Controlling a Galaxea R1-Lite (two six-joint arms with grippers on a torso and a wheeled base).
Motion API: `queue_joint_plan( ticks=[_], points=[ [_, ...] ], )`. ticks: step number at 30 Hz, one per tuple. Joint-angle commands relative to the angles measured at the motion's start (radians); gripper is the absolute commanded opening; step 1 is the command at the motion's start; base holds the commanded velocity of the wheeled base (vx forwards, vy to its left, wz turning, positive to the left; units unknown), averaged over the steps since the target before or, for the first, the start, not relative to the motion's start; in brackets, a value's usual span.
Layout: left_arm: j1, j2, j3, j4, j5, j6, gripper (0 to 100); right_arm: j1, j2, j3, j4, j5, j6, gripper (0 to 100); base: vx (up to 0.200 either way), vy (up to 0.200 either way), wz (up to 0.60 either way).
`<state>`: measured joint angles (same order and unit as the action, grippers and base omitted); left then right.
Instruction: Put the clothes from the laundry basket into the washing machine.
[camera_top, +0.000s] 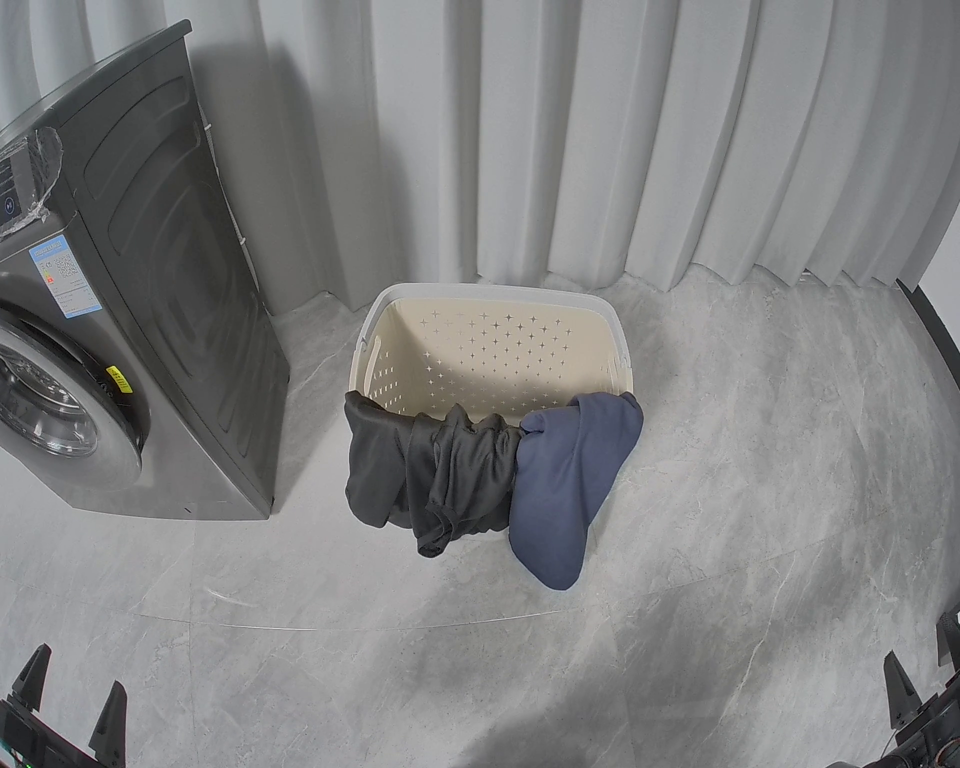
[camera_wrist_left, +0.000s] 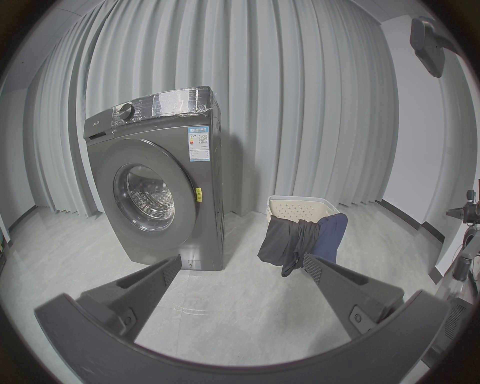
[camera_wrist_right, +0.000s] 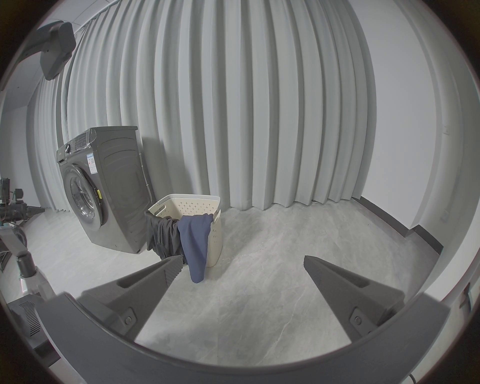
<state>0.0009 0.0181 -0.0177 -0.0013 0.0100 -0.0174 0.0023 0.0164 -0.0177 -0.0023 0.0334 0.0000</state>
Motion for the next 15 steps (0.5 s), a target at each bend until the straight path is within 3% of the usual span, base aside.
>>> queue_joint_plan(
  ticks=[1, 9, 15],
  points=[
    [0.001, -0.017, 0.018, 0.0, 0.002, -0.001, 100, 0.001, -0.007, 0.018, -0.001, 0.0, 0.0, 100, 0.2, 0.0, 0.0],
    [0.001, -0.017, 0.018, 0.0, 0.001, 0.001, 100, 0.001, -0.007, 0.018, -0.001, 0.0, 0.0, 100, 0.2, 0.0, 0.0],
    [0.001, -0.017, 0.018, 0.0, 0.001, 0.002, 100, 0.001, -0.007, 0.018, 0.001, 0.0, 0.0, 100, 0.0, 0.0, 0.0]
  ],
)
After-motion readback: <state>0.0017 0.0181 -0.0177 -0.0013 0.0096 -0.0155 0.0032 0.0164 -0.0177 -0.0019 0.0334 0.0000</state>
